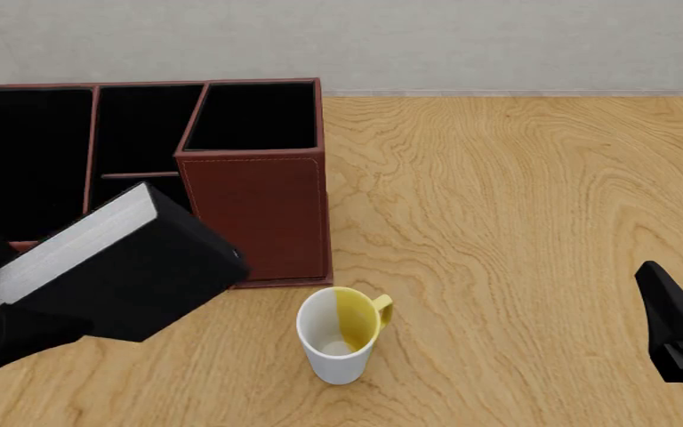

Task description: Pick up the book and place it in the right compartment of the caddy.

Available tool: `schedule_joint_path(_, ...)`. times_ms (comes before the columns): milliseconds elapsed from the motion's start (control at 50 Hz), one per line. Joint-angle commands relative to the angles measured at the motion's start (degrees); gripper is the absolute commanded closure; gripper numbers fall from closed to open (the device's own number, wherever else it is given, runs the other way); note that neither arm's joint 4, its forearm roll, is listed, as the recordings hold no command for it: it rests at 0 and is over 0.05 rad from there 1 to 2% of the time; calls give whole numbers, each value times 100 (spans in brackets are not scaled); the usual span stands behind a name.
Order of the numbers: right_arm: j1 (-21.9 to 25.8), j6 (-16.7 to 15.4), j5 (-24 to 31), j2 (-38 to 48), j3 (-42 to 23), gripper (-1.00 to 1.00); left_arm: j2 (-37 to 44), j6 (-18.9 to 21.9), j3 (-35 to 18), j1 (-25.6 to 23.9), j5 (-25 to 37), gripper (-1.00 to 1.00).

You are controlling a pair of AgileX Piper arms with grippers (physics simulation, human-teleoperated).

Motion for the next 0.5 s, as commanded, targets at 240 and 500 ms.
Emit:
schedule_joint_path(240, 17, 50, 25, -46, 0, -100, 379, -466, -2636, -321, 630, 100)
schedule_joint_path(500, 20, 59, 20, -38, 0, -100, 1073, -869, -3939, -257, 579, 100)
